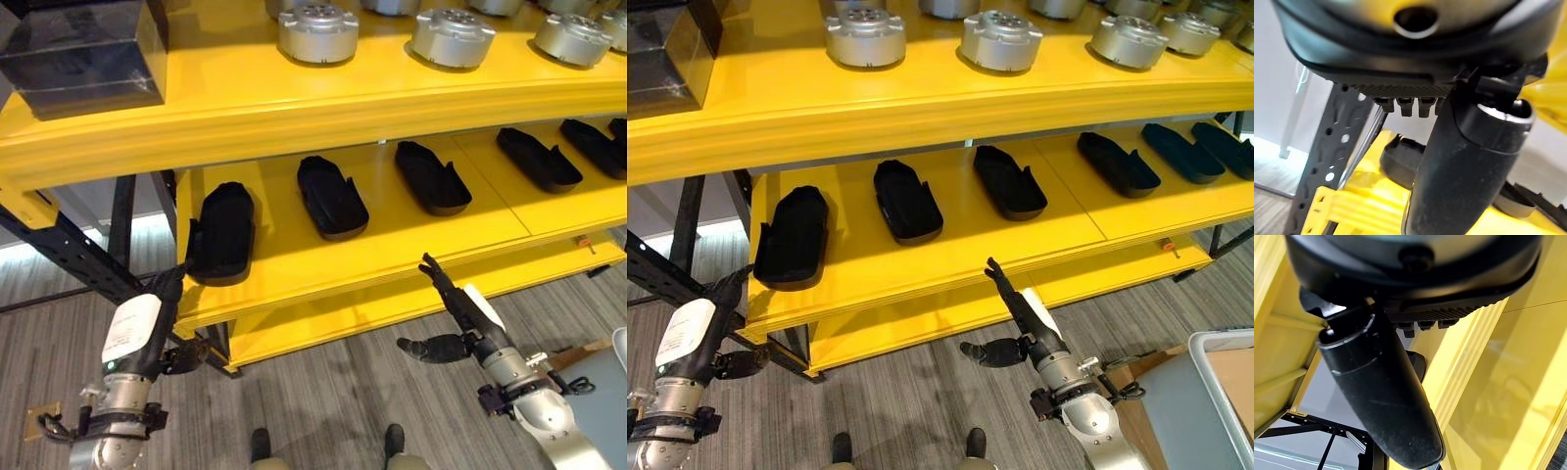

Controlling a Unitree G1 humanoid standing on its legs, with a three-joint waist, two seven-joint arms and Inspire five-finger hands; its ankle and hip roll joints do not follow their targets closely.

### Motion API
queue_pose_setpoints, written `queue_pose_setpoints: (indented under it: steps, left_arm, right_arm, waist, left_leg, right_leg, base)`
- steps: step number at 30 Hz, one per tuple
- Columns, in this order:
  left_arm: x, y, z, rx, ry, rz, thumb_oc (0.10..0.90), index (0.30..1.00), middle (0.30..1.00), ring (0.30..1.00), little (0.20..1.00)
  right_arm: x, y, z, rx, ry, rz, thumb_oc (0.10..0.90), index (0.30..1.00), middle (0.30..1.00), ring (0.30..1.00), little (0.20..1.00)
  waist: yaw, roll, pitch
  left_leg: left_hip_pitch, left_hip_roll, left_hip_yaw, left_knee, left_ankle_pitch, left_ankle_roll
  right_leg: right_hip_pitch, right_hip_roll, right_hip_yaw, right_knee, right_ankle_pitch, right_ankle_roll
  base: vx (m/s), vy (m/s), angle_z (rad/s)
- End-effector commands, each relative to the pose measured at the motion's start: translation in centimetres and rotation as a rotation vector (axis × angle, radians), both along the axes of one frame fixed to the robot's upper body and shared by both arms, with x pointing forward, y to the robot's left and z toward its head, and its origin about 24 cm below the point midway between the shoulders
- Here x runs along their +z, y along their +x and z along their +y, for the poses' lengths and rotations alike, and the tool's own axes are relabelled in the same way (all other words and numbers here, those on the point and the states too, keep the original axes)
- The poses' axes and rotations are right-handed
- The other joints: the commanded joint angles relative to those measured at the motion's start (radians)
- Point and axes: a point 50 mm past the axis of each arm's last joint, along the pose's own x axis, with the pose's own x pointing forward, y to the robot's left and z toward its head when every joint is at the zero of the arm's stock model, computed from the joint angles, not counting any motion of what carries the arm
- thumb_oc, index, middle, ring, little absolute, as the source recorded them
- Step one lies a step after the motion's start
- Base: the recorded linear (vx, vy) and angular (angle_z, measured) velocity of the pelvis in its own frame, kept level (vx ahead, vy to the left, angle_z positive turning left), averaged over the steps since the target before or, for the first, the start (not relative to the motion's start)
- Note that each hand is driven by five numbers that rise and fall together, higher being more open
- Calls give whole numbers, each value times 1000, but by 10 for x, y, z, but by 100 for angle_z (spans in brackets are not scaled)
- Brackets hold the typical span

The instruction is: Move parts from the plastic box to the shelf.

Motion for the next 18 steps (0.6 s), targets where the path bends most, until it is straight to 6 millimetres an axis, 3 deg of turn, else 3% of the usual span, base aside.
queue_pose_setpoints:
  steps: [1,18]
  left_arm:
    - [38,23,-1,-64,100,-189,900,1000,1000,1000,1000]
    - [9,33,0,-70,159,-59,900,1000,1000,1000,1000]
  right_arm:
    - [58,14,7,51,40,-318,900,1000,1000,1000,1000]
    - [59,18,10,57,47,-327,900,1000,1000,1000,1000]
  waist:
    - [3,-39,-14]
    - [-5,-38,12]
  left_leg:
    - [39,18,20,13,-53,16]
    - [41,13,27,23,-55,18]
  right_leg:
    - [-31,-31,4,156,-111,14]
    - [-40,-39,15,167,-109,14]
  base:
    - [0,0,0]
    - [0,0,0]
